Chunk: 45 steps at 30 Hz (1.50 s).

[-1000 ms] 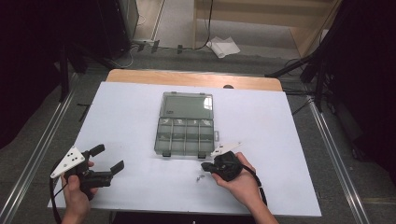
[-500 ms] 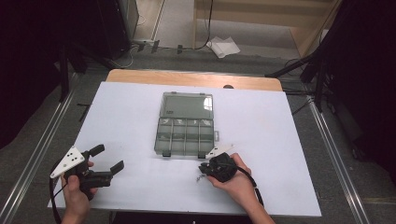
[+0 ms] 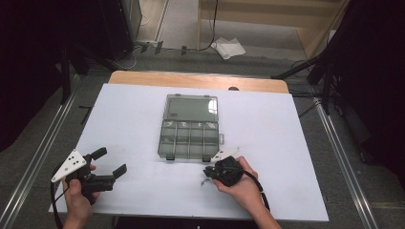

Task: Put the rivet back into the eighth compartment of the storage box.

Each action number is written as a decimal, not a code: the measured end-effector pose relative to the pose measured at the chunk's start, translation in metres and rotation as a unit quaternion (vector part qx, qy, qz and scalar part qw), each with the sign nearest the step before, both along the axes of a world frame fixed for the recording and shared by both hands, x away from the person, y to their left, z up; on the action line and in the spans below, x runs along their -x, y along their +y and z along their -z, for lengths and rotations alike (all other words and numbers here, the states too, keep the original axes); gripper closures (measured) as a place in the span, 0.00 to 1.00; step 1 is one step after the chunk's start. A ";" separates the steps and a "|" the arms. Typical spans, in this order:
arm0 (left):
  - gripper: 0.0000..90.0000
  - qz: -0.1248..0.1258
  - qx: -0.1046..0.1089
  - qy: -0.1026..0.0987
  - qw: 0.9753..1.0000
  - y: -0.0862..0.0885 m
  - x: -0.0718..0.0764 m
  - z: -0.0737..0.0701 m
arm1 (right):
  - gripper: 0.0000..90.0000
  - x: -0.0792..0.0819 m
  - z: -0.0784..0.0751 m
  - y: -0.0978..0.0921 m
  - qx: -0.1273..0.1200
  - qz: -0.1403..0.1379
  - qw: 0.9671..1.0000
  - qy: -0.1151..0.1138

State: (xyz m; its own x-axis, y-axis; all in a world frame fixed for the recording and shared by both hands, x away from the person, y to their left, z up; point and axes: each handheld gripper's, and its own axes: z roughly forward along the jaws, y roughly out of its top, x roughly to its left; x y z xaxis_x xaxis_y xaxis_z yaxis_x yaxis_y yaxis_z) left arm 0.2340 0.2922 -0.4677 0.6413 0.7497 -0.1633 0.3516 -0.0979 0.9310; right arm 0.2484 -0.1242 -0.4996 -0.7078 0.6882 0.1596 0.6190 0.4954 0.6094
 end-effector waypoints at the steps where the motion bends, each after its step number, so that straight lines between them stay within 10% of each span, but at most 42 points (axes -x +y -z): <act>1: 0.00 0.000 0.000 0.000 1.000 0.000 0.000 0.000 | 0.94 0.000 -0.001 0.000 0.001 0.000 1.000 -0.002; 45: 0.00 0.005 0.002 -0.005 1.000 -0.001 0.001 -0.001 | 0.94 -0.033 -0.052 -0.018 -0.023 0.010 0.999 -0.022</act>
